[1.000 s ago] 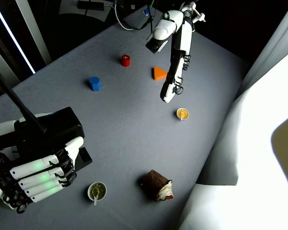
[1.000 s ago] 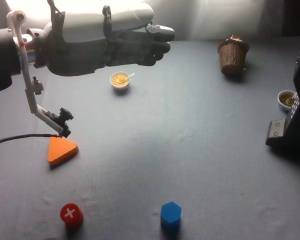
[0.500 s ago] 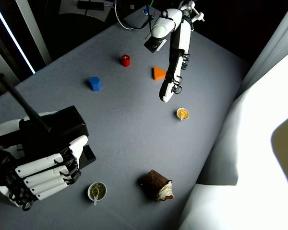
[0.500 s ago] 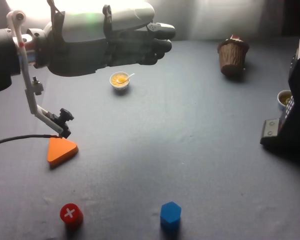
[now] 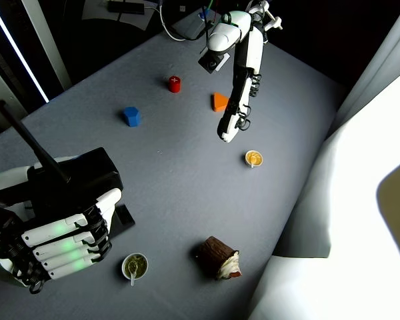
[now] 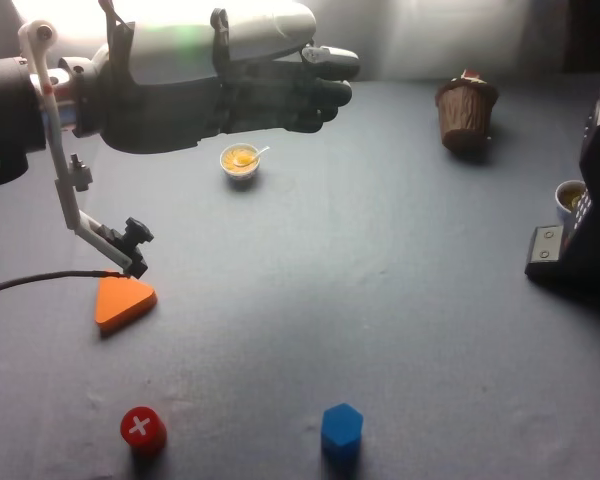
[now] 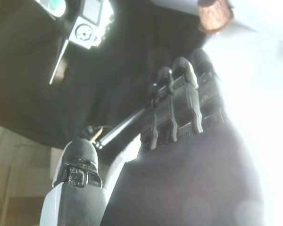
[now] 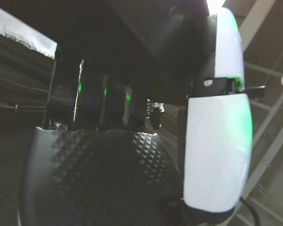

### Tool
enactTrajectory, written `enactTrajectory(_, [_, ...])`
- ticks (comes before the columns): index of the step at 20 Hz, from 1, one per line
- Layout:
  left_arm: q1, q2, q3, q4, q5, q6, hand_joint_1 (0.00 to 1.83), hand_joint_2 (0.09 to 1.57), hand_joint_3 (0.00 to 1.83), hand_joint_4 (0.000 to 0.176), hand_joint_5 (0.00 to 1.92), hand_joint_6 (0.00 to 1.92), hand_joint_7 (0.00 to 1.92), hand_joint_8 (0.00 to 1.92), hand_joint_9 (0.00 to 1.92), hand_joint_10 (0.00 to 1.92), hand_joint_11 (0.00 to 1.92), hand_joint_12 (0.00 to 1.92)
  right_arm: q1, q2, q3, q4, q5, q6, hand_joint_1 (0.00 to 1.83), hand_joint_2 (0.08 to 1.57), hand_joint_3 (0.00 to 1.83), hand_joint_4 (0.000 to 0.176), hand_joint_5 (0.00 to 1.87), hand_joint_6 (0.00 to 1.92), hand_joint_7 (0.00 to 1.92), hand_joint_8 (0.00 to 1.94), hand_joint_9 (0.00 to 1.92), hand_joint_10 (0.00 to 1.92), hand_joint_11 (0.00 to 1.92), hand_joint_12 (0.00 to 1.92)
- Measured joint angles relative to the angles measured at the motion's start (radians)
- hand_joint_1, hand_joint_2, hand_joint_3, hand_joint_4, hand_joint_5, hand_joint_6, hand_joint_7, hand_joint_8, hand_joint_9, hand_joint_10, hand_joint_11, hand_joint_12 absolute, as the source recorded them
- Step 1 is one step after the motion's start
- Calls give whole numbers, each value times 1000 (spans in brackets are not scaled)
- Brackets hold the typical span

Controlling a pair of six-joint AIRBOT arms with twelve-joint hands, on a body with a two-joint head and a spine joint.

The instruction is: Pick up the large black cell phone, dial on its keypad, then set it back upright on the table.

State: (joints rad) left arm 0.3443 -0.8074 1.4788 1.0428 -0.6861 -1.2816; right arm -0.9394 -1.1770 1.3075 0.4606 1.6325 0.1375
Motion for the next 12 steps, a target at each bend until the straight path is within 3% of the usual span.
enactTrajectory(2, [-1, 0, 0, 0, -2, 2, 0, 1175, 0, 1, 147, 3, 228, 1, 199, 2, 0, 400, -1, 0, 0, 9, 2, -3, 1488, 1100, 0, 0, 1031, 724, 877, 1018, 891, 1160, 922, 1491])
enactTrajectory(3, [-1, 0, 0, 0, -2, 2, 0, 1172, 0, 4, 138, 0, 222, 0, 193, 0, 0, 394, -1, 0, 0, 15, 2, -4, 1481, 1146, 1, 0, 915, 918, 788, 1110, 795, 1237, 811, 1575])
enactTrajectory(4, [-1, 0, 0, 0, -2, 2, 0, 1171, 0, 1, 141, 2, 220, 0, 195, 1, 0, 395, -1, 0, 0, 18, 2, -3, 1478, 1166, 1, 0, 869, 975, 745, 1189, 749, 1293, 783, 1602])
enactTrajectory(7, [-1, 0, 0, 0, -2, 2, 0, 1176, 1, 0, 148, 6, 225, 4, 197, 3, 0, 400, -1, 0, 0, 14, 2, -3, 1474, 1183, 1, 0, 847, 1002, 680, 1268, 700, 1367, 783, 1599])
enactTrajectory(12, [-1, 0, 0, 0, -1, 2, 0, 1177, 1, 0, 152, 5, 229, 3, 193, 3, 0, 398, -1, 0, 0, 13, 2, -2, 1474, 1181, 0, 0, 842, 1017, 723, 1184, 713, 1363, 756, 1646])
